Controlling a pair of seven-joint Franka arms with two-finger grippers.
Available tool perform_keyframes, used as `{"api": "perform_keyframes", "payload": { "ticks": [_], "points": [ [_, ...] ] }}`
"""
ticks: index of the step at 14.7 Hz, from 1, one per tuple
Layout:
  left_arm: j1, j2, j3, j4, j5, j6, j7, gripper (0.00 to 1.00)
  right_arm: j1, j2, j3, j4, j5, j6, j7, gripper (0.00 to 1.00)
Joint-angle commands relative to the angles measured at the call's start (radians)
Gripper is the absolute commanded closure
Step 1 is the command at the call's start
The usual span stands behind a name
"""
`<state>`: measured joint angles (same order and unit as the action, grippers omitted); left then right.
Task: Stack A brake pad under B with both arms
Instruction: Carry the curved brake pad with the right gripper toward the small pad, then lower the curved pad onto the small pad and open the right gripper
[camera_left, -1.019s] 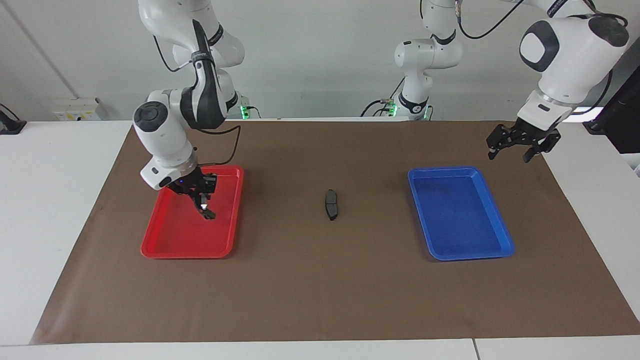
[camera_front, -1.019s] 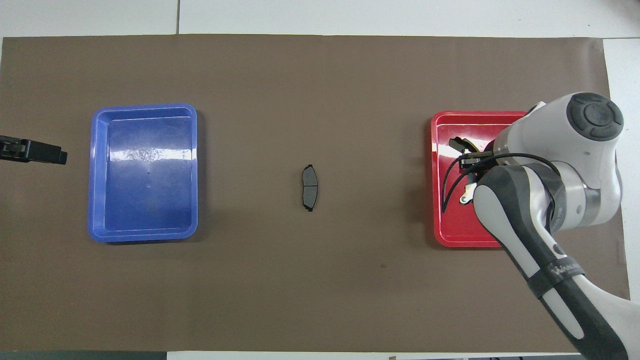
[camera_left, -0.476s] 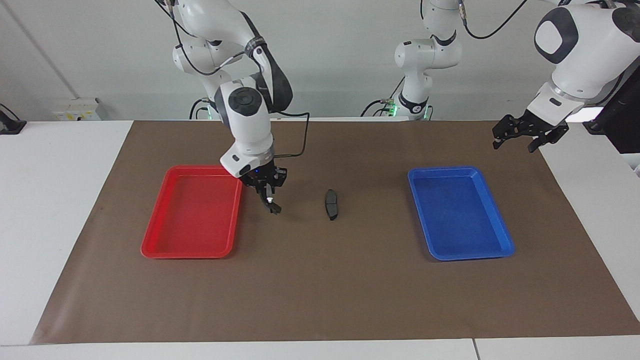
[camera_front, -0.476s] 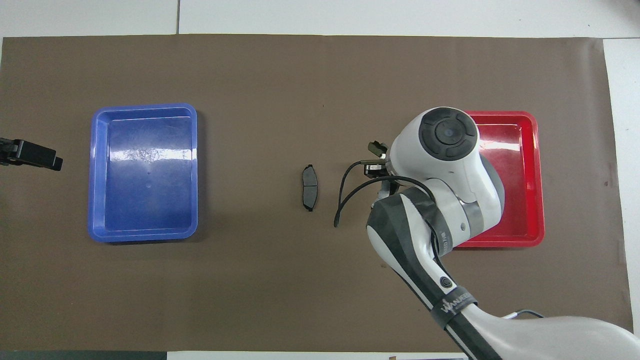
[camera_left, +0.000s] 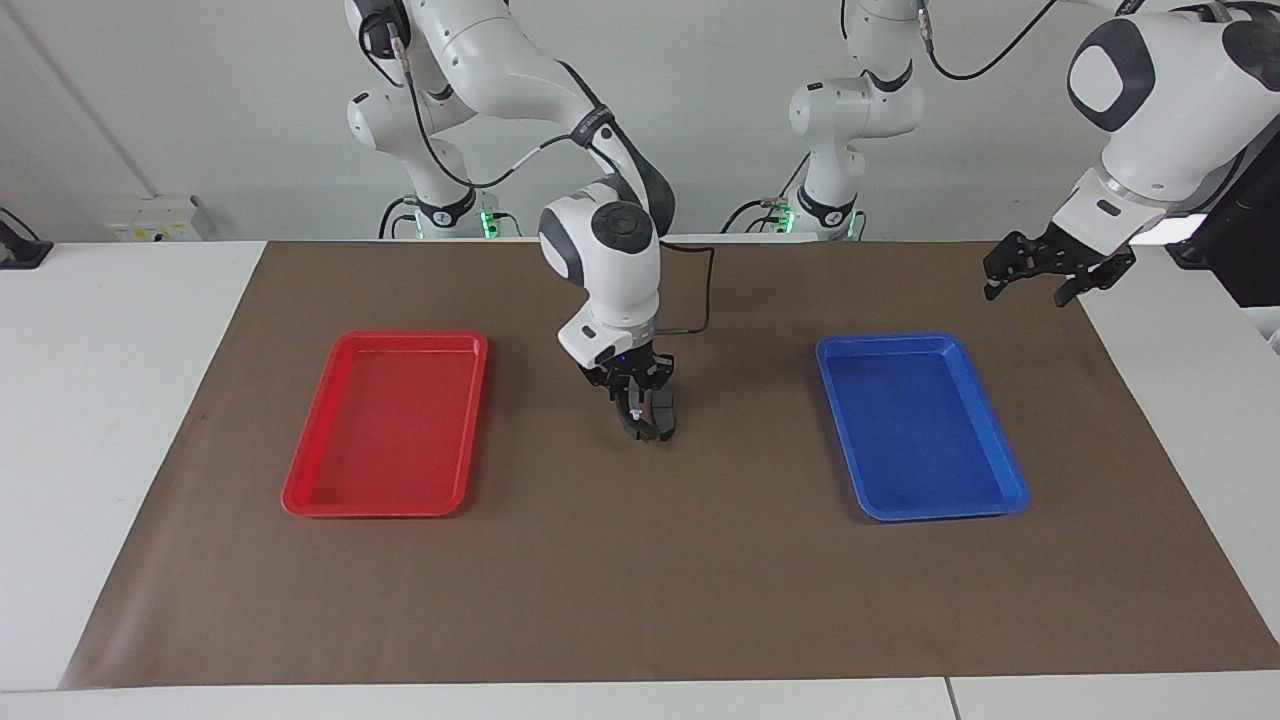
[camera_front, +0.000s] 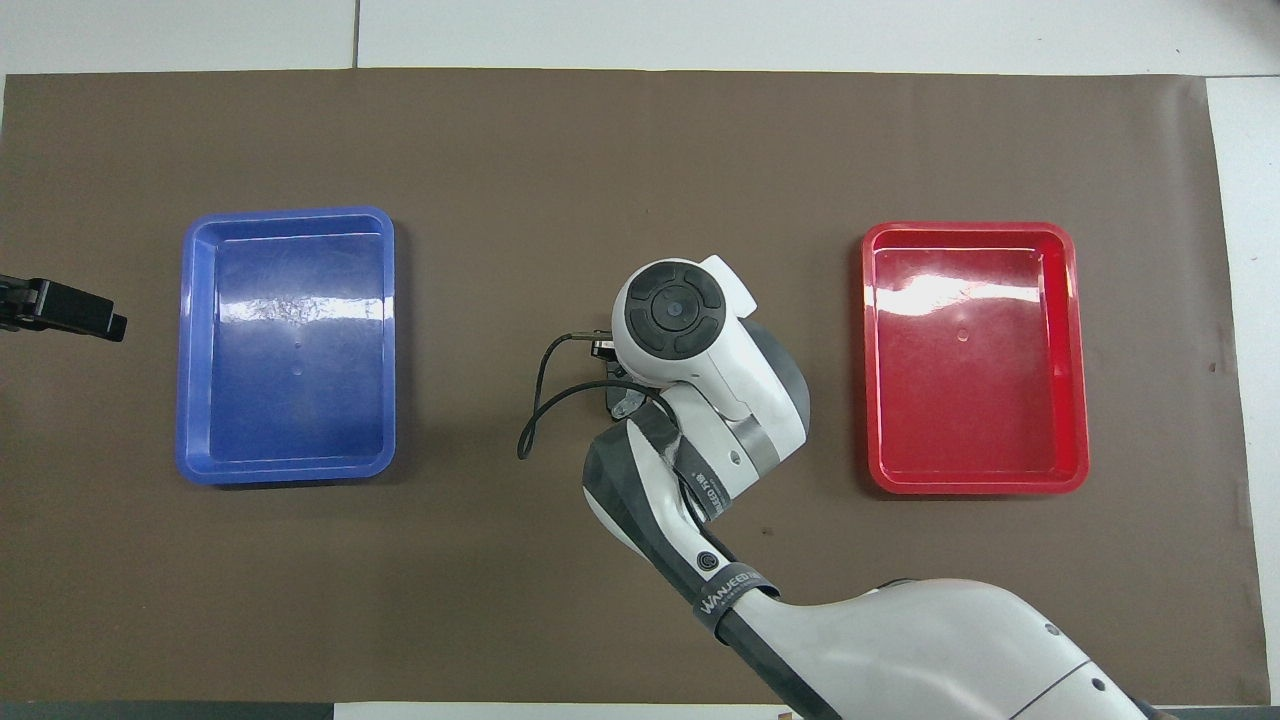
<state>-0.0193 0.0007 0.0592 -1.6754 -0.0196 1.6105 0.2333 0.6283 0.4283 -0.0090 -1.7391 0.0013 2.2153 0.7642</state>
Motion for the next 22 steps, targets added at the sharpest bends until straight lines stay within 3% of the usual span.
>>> {"api": "perform_keyframes", "payload": {
  "ticks": [1, 4, 17, 18, 19, 20, 22],
  "points": [
    [0.009, -0.001, -0.006, 0.008, 0.004, -0.02, 0.003, 0.01, 0.021, 0.027, -0.005, 0.004, 0.013, 0.024, 0.02, 1.0],
    [0.009, -0.001, -0.006, 0.008, 0.004, -0.02, 0.003, 0.01, 0.022, 0.015, -0.005, -0.04, -0.001, 0.043, 0.006, 1.0],
    [0.009, -0.001, -0.006, 0.008, 0.004, -0.02, 0.003, 0.01, 0.039, 0.007, -0.005, -0.068, -0.007, 0.061, -0.082, 0.97],
    [0.009, -0.001, -0.006, 0.008, 0.004, -0.02, 0.003, 0.01, 0.039, 0.007, -0.005, -0.076, -0.006, 0.067, -0.08, 0.74],
    [0.009, -0.001, -0.006, 0.008, 0.004, -0.02, 0.003, 0.01, 0.036, 0.001, -0.005, -0.083, -0.006, 0.069, -0.075, 0.18],
    [0.009, -0.001, -0.006, 0.008, 0.004, -0.02, 0.003, 0.01, 0.039, 0.001, -0.005, -0.085, -0.006, 0.069, -0.072, 0.01],
    [0.009, -0.001, -0.006, 0.008, 0.004, -0.02, 0.003, 0.01, 0.037, 0.001, -0.005, -0.082, -0.006, 0.067, -0.072, 0.0]
  ]
}}
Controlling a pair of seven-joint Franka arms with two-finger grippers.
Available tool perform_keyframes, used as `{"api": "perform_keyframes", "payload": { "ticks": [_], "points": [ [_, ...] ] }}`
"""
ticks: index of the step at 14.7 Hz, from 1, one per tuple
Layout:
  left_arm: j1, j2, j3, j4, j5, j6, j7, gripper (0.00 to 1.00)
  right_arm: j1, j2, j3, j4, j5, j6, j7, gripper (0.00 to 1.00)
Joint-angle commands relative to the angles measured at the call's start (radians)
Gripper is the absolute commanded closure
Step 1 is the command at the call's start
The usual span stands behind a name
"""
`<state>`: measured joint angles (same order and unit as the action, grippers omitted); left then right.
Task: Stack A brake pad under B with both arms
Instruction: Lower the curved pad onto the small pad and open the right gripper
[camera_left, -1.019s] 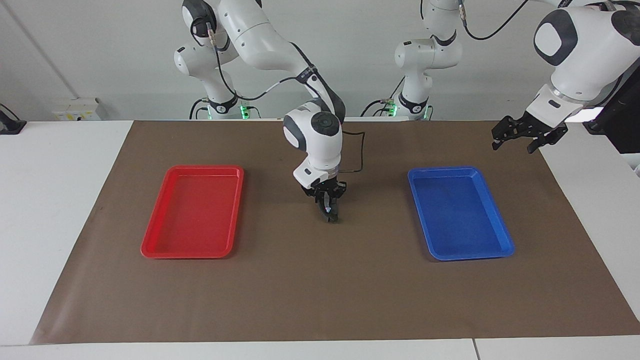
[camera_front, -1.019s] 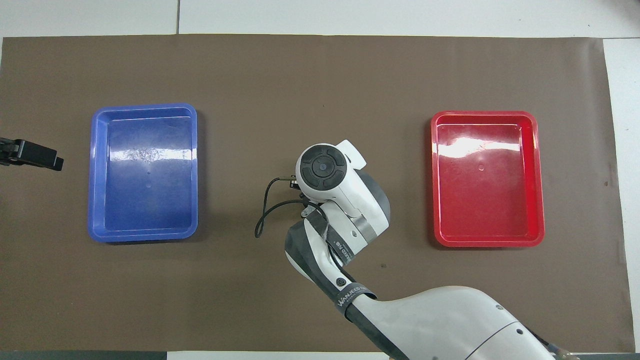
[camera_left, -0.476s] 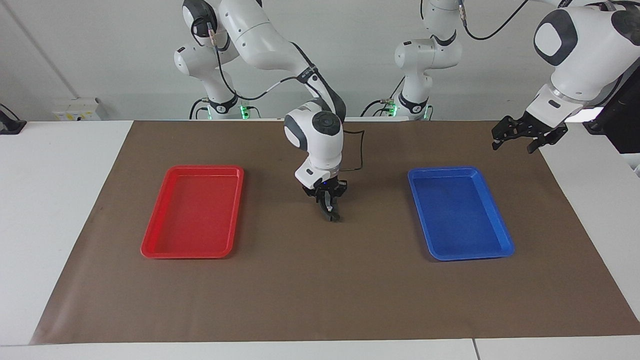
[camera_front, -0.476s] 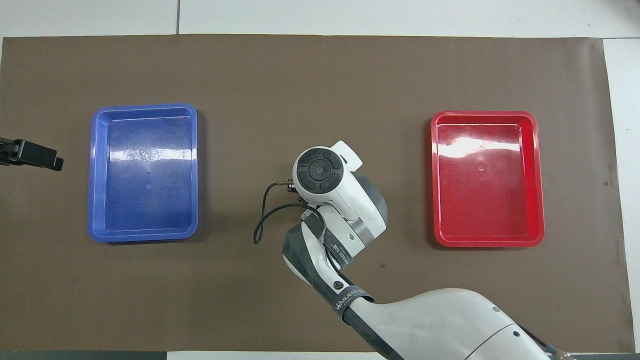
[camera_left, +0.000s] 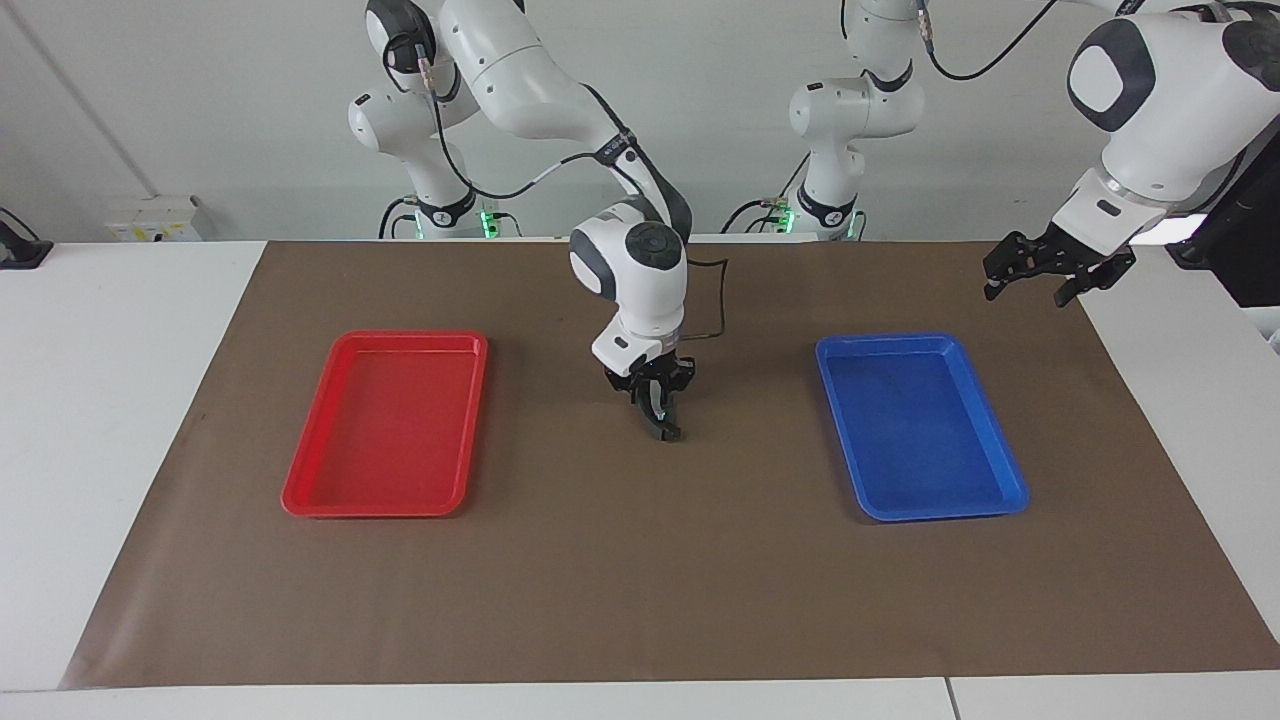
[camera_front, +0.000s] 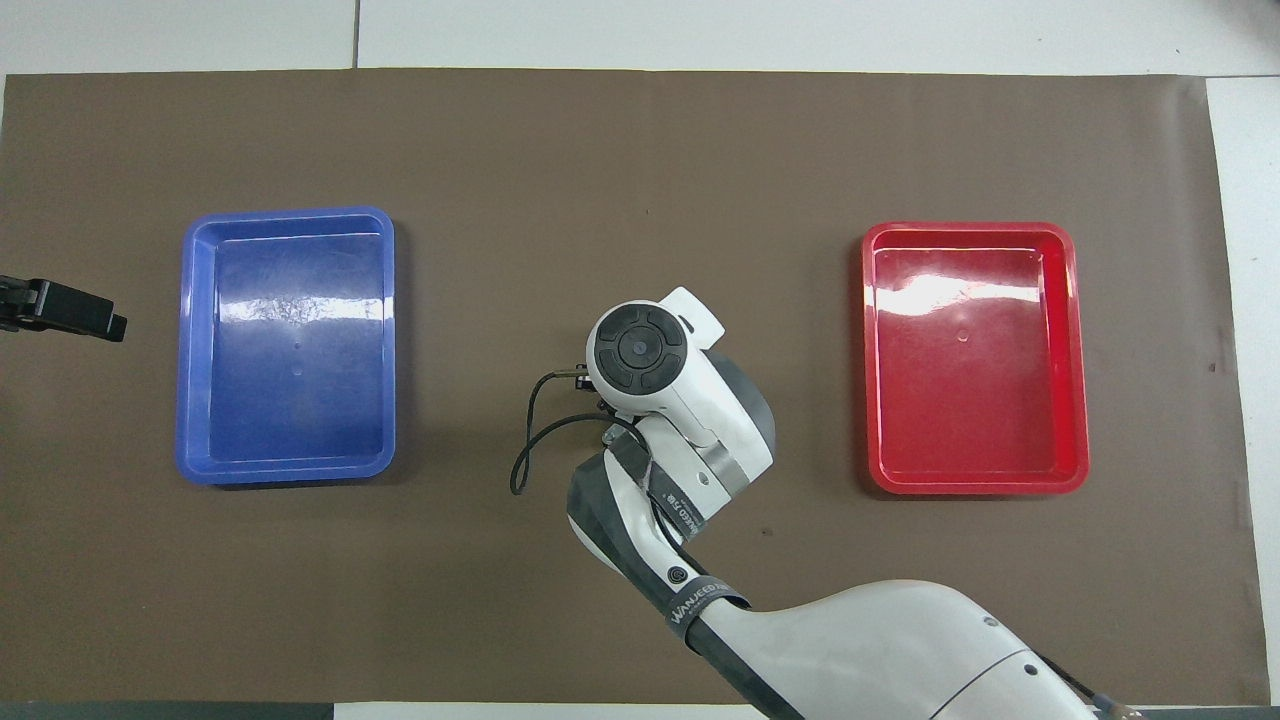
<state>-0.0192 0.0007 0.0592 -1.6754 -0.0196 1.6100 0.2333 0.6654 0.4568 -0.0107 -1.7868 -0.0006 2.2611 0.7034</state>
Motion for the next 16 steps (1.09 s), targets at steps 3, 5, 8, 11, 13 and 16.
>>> {"api": "perform_keyframes", "payload": {
  "ticks": [3, 5, 8, 11, 13, 16],
  "points": [
    [0.008, -0.001, -0.006, 0.008, 0.004, -0.019, 0.003, 0.01, -0.01, -0.05, -0.008, -0.022, -0.004, 0.008, -0.018, 0.0],
    [0.007, -0.001, -0.006, 0.008, 0.004, -0.019, 0.003, 0.01, -0.059, -0.111, -0.014, -0.031, -0.007, -0.003, -0.019, 0.0],
    [0.009, -0.001, -0.006, 0.008, 0.004, -0.019, 0.003, 0.01, -0.179, -0.205, -0.014, -0.031, -0.033, -0.075, -0.068, 0.0],
    [0.009, -0.001, -0.006, 0.008, 0.004, -0.019, 0.003, 0.01, -0.311, -0.289, -0.014, -0.023, -0.052, -0.173, -0.183, 0.0],
    [0.009, -0.001, -0.006, 0.01, 0.004, -0.019, 0.003, 0.01, -0.393, -0.337, -0.012, -0.02, -0.052, -0.233, -0.246, 0.0],
    [0.009, -0.001, -0.006, 0.01, 0.004, -0.019, 0.003, 0.01, -0.492, -0.411, -0.012, -0.019, -0.05, -0.32, -0.326, 0.0]
  ]
}}
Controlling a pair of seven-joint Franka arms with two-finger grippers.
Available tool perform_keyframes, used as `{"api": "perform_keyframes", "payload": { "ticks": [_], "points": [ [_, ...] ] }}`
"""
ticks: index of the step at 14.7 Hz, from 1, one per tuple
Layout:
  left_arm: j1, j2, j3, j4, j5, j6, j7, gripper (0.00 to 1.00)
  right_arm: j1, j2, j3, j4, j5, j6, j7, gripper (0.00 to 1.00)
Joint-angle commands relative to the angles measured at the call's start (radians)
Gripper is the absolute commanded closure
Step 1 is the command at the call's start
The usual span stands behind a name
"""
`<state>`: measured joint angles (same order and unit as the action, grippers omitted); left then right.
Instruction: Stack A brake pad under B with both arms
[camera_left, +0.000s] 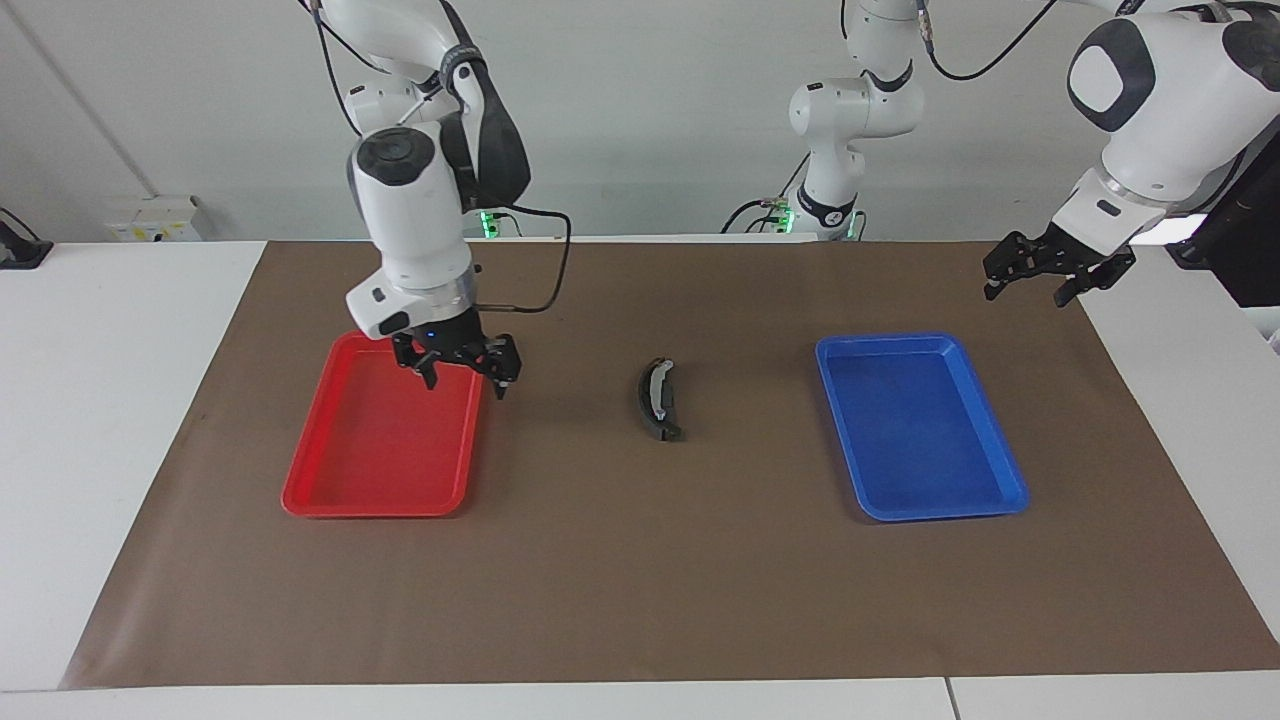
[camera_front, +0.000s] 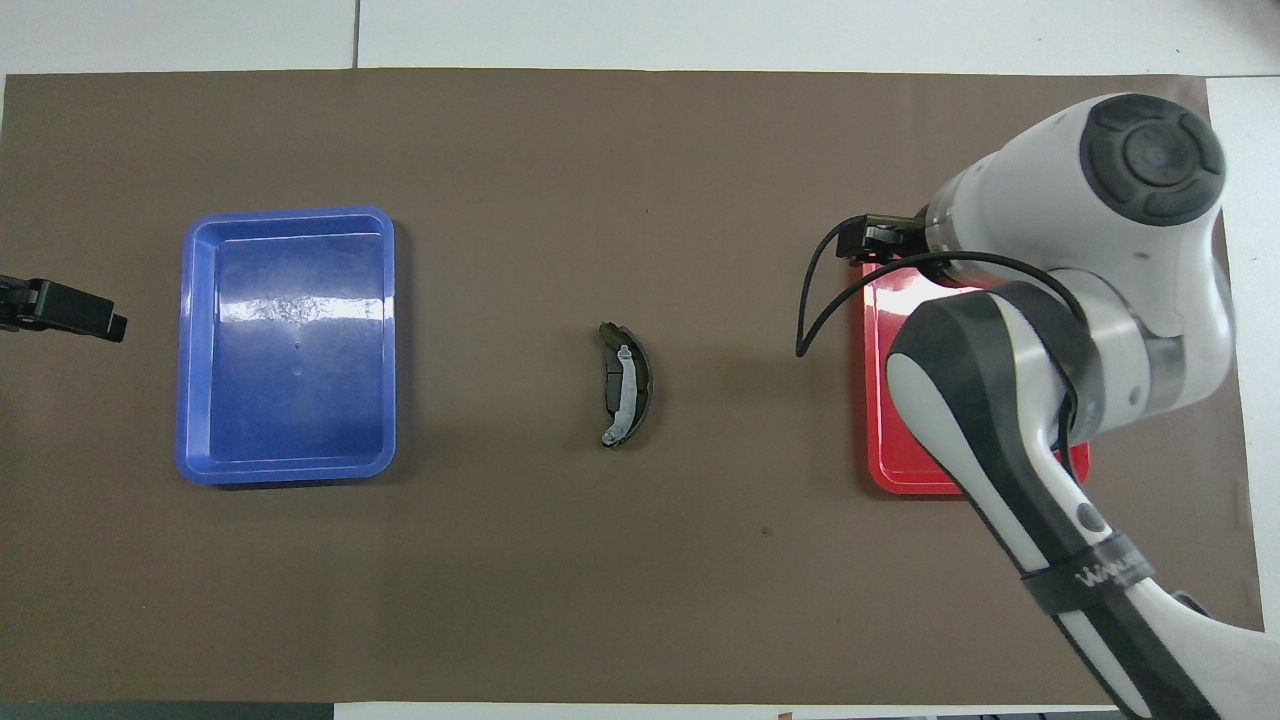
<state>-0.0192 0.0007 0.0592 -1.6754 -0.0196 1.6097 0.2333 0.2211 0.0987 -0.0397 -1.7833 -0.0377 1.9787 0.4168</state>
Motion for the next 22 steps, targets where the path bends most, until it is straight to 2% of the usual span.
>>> {"api": "perform_keyframes", "payload": {
  "ticks": [1, 6, 9, 12, 16, 22],
  "points": [
    [0.009, -0.001, -0.006, 0.008, 0.004, -0.019, 0.003, 0.01, -0.067, -0.08, 0.015, -0.022, -0.01, -0.072, -0.071, 0.0],
    [0.009, -0.001, -0.006, 0.008, 0.004, -0.019, 0.003, 0.01, -0.156, -0.183, 0.012, -0.024, -0.002, -0.288, -0.136, 0.0],
    [0.009, -0.001, -0.006, 0.008, 0.004, -0.019, 0.003, 0.01, -0.245, -0.215, 0.011, -0.021, 0.005, -0.36, -0.254, 0.0],
    [0.009, -0.001, -0.006, 0.008, 0.004, -0.019, 0.003, 0.01, -0.261, -0.185, 0.011, 0.068, 0.012, -0.403, -0.268, 0.0],
    [0.009, -0.001, -0.006, 0.008, 0.004, -0.019, 0.003, 0.01, -0.259, -0.143, 0.012, 0.119, 0.019, -0.383, -0.225, 0.0],
    [0.009, -0.001, -0.006, 0.008, 0.004, -0.019, 0.003, 0.01, -0.249, -0.154, 0.02, 0.102, 0.019, -0.386, -0.188, 0.0]
  ]
}}
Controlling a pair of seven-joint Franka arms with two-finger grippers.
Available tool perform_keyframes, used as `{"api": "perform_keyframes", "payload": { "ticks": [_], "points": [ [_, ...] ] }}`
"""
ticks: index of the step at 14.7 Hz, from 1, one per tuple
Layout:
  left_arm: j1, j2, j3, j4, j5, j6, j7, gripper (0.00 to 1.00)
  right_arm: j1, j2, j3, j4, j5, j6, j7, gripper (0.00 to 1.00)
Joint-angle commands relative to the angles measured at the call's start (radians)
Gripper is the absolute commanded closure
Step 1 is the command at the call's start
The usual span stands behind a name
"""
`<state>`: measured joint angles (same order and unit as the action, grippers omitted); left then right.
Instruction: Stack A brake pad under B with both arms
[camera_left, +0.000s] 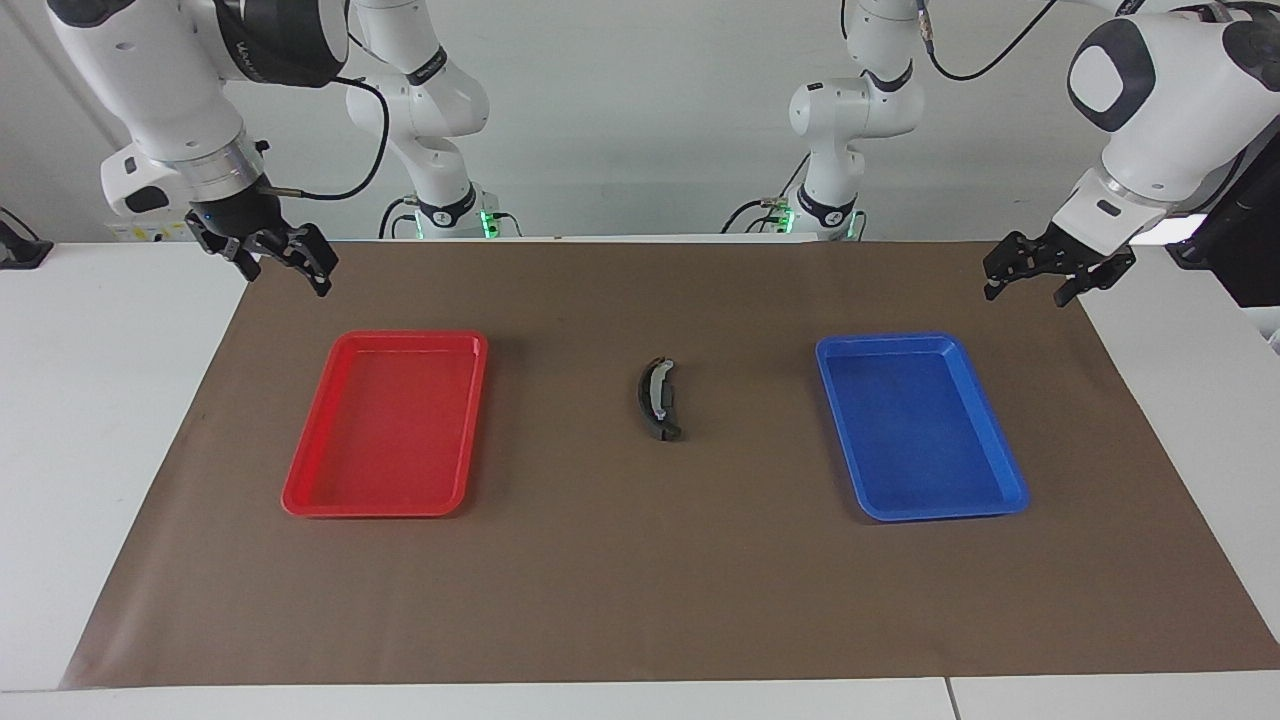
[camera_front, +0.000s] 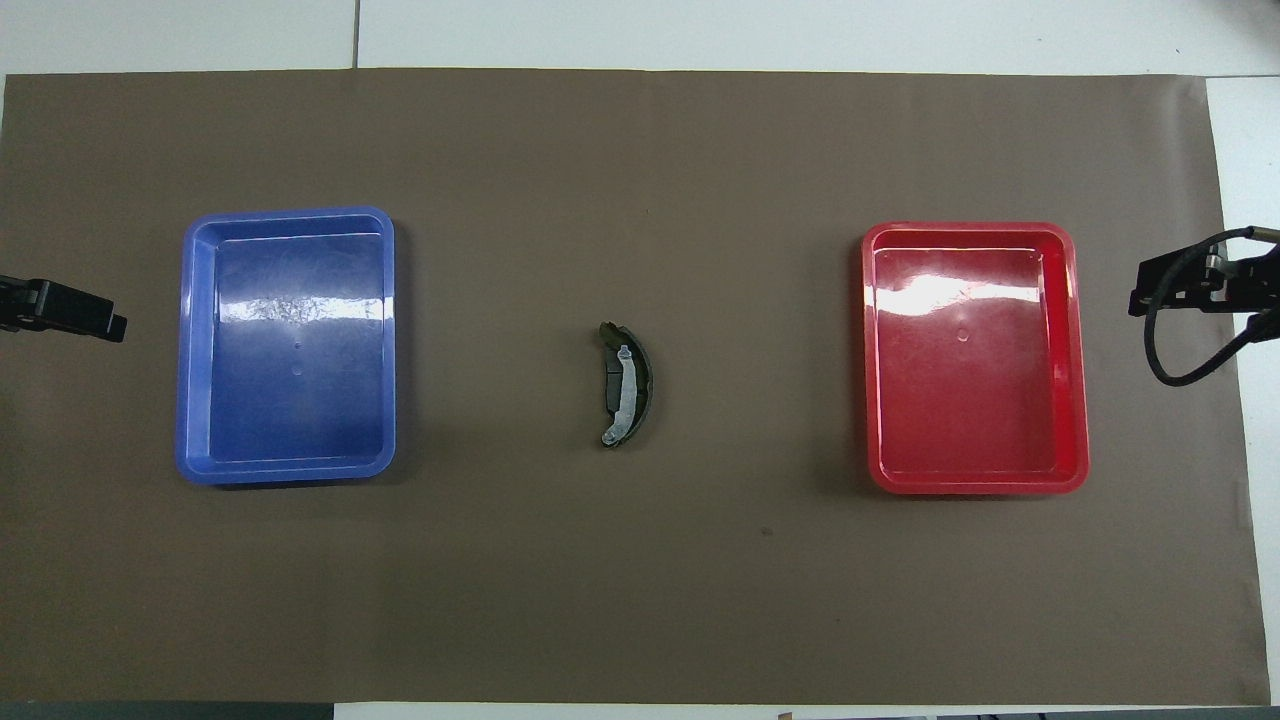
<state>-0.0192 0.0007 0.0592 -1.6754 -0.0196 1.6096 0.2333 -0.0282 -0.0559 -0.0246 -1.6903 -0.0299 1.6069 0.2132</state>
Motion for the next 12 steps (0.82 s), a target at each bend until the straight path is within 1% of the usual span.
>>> {"api": "perform_keyframes", "payload": {
  "ticks": [1, 3, 5, 8, 10, 12],
  "points": [
    [0.008, -0.001, -0.005, 0.008, 0.004, -0.019, 0.003, 0.01, -0.001, -0.001, 0.005, 0.006, 0.013, -0.018, 0.014, 0.0],
    [0.007, -0.001, -0.005, 0.01, 0.004, -0.019, 0.003, 0.01, -0.001, -0.007, 0.006, 0.011, 0.012, -0.048, -0.006, 0.0],
    [0.008, -0.001, -0.005, 0.008, 0.004, -0.019, 0.003, 0.01, 0.001, 0.01, 0.009, 0.053, 0.012, -0.085, -0.04, 0.0],
    [0.008, -0.001, -0.005, 0.01, 0.004, -0.019, 0.003, 0.01, 0.017, 0.03, 0.009, 0.096, 0.013, -0.097, -0.04, 0.0],
    [0.008, -0.001, -0.005, 0.008, 0.004, -0.019, 0.003, 0.01, 0.036, 0.036, 0.015, 0.139, 0.01, -0.133, -0.037, 0.0],
    [0.008, -0.001, -0.005, 0.008, 0.004, -0.019, 0.003, 0.01, 0.062, 0.051, 0.017, 0.144, -0.001, -0.124, -0.035, 0.0]
  ]
}}
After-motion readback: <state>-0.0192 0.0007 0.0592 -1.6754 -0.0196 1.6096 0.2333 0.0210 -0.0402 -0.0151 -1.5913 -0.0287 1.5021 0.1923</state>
